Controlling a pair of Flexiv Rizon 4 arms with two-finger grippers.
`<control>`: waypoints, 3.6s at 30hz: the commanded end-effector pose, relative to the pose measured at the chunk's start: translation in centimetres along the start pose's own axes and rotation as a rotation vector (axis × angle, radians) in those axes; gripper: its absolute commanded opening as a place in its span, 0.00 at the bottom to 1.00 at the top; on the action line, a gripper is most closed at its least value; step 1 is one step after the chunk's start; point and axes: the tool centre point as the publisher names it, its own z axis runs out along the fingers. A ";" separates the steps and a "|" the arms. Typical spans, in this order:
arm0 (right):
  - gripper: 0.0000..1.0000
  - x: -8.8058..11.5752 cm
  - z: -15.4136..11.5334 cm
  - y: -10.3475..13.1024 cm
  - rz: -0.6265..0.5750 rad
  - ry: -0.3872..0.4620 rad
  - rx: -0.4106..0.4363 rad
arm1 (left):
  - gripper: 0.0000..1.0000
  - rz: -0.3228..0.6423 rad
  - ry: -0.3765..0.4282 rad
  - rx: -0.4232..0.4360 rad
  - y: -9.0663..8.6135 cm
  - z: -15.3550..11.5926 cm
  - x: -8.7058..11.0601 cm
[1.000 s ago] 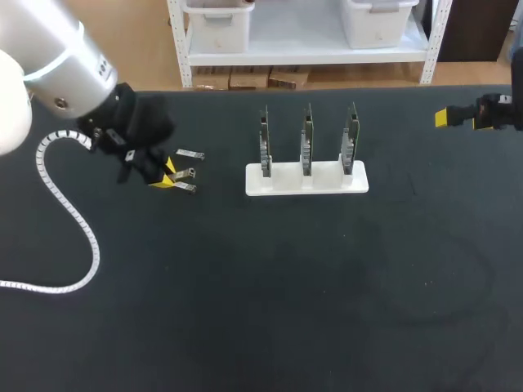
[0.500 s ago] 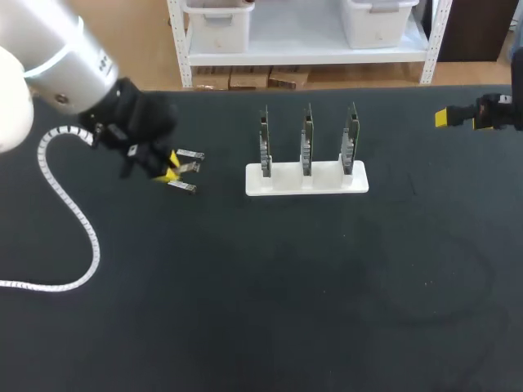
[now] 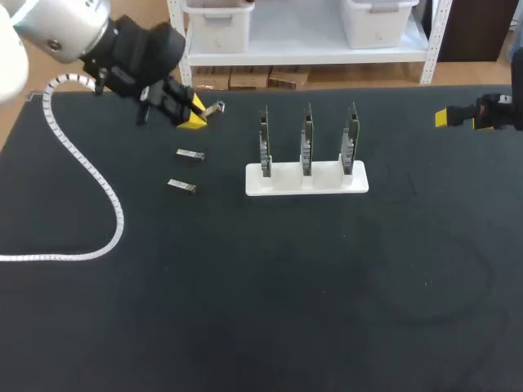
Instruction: Pick up the optical module with the left hand, and insert it into the network port with the right hand.
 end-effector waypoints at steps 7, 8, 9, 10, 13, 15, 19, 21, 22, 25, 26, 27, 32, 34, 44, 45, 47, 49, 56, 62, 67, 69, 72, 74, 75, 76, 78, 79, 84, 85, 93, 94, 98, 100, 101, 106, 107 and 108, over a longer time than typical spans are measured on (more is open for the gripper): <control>1.00 0.0 -0.2 0.3 0.002 0.002 0.013 | 0.00 0.072 -0.061 -0.024 1.3 0.2 -3.5; 1.00 0.0 -0.2 0.3 0.002 0.002 0.013 | 0.00 0.093 -0.057 -0.025 1.4 0.3 -3.9; 1.00 0.0 -0.2 0.3 0.002 0.002 0.013 | 0.00 0.106 -0.054 -0.023 1.5 0.3 -4.2; 1.00 0.0 -0.2 0.3 0.002 0.002 0.013 | 0.00 0.106 -0.054 -0.023 1.5 0.3 -4.2; 1.00 0.0 -0.2 0.3 0.002 0.002 0.013 | 0.00 0.106 -0.054 -0.023 1.5 0.3 -4.2; 1.00 0.0 -0.2 0.3 0.002 0.002 0.013 | 0.00 0.106 -0.054 -0.023 1.5 0.3 -4.2; 1.00 0.0 -0.2 0.3 0.002 0.002 0.013 | 0.00 0.106 -0.054 -0.023 1.5 0.3 -4.2; 1.00 0.0 -0.2 0.3 0.002 0.002 0.013 | 0.00 0.106 -0.054 -0.023 1.5 0.3 -4.2; 1.00 0.0 -0.2 0.3 0.002 0.002 0.013 | 0.00 0.106 -0.054 -0.023 1.5 0.3 -4.2; 1.00 0.0 -0.2 0.3 0.002 0.002 0.013 | 0.00 0.106 -0.054 -0.023 1.5 0.3 -4.2; 1.00 0.0 -0.2 0.3 0.002 0.002 0.013 | 0.00 0.106 -0.054 -0.023 1.5 0.3 -4.2; 1.00 0.0 -0.2 0.3 0.002 0.002 0.013 | 0.00 0.106 -0.054 -0.023 1.5 0.3 -4.2; 1.00 0.0 -0.2 0.3 0.002 0.002 0.013 | 0.00 0.106 -0.054 -0.023 1.5 0.3 -4.2; 1.00 0.0 -0.2 0.3 0.002 0.002 0.013 | 0.00 0.106 -0.054 -0.023 1.5 0.3 -4.2; 1.00 0.0 -0.2 0.3 0.002 0.002 0.013 | 0.00 0.198 -0.172 -0.042 3.4 -0.3 -9.9; 1.00 0.0 -0.2 0.3 0.002 0.002 0.013 | 0.00 0.195 -0.204 -0.042 3.4 -0.2 -10.3; 1.00 0.0 -0.2 0.3 0.002 0.002 0.013 | 0.00 0.174 -0.265 -0.034 3.5 0.1 -10.7; 1.00 0.0 -0.2 0.3 0.002 0.002 0.013 | 0.00 0.143 -0.308 -0.022 3.5 0.5 -10.7; 1.00 0.0 -0.2 0.3 0.002 0.002 0.013 | 0.00 0.000 -0.332 -0.016 2.9 1.9 -8.8; 1.00 0.0 -0.2 0.3 0.002 0.002 0.013 | 0.00 -0.086 -0.348 -0.065 2.4 2.3 -8.6; 1.00 0.0 -0.2 0.3 0.002 0.002 0.013 | 0.00 -0.121 -0.373 -0.096 1.5 2.9 -8.6; 1.00 0.0 -0.2 0.3 0.002 0.002 0.013 | 0.00 -0.127 -0.375 -0.091 1.3 3.4 -8.3; 1.00 0.0 -0.2 0.3 0.002 0.002 0.013 | 0.00 -0.145 -0.406 -0.104 1.2 3.7 -8.0; 1.00 0.0 -0.2 0.3 0.002 0.002 0.013 | 0.00 -0.143 -0.447 -0.120 1.2 3.9 -8.0; 1.00 0.0 -0.2 0.3 0.002 0.002 0.013 | 0.00 -0.130 -0.446 -0.119 1.4 4.0 -8.1; 1.00 0.0 -0.2 0.3 0.002 0.002 0.013 | 0.00 -0.130 -0.460 -0.117 1.5 4.1 -8.1; 1.00 0.0 -0.2 0.3 0.002 0.002 0.013 | 0.00 -0.136 -0.494 -0.101 1.8 4.4 -8.1; 1.00 0.0 -0.2 0.3 0.002 0.002 0.013 | 0.00 -0.133 -0.488 -0.093 2.0 4.7 -8.2; 1.00 0.0 -0.2 0.3 0.002 0.002 0.013 | 0.00 -0.121 -0.542 -0.062 2.8 5.1 -8.8; 1.00 0.0 -0.2 0.3 0.002 0.002 0.013 | 0.00 -0.116 -0.545 -0.063 2.9 5.1 -8.9; 1.00 0.0 -0.2 0.3 0.002 0.002 0.013 | 0.00 -0.069 -0.573 0.006 3.7 6.5 -9.7; 1.00 0.0 -0.2 0.3 0.002 0.002 0.013 | 0.00 -0.064 -0.563 0.014 3.8 6.7 -9.7; 1.00 0.0 -0.2 0.3 0.002 0.002 0.013 | 0.00 -0.069 -0.567 0.017 4.0 7.2 -9.6; 1.00 0.0 -0.2 0.3 0.002 0.002 0.013 | 0.00 -0.069 -0.570 0.012 4.1 7.1 -9.7; 1.00 0.0 -0.2 0.3 0.002 0.002 0.013 | 0.00 -0.066 -0.569 0.009 4.2 7.0 -9.7; 1.00 0.0 -0.2 0.3 0.002 0.002 0.013 | 0.00 -0.062 -0.552 -0.018 4.3 6.6 -9.2; 1.00 0.0 -0.2 0.3 0.002 0.002 0.013 | 0.00 -0.062 -0.552 -0.018 4.3 6.6 -9.2; 1.00 0.0 -0.2 0.3 0.002 0.002 0.013 | 0.00 -0.062 -0.552 -0.018 4.3 6.6 -9.2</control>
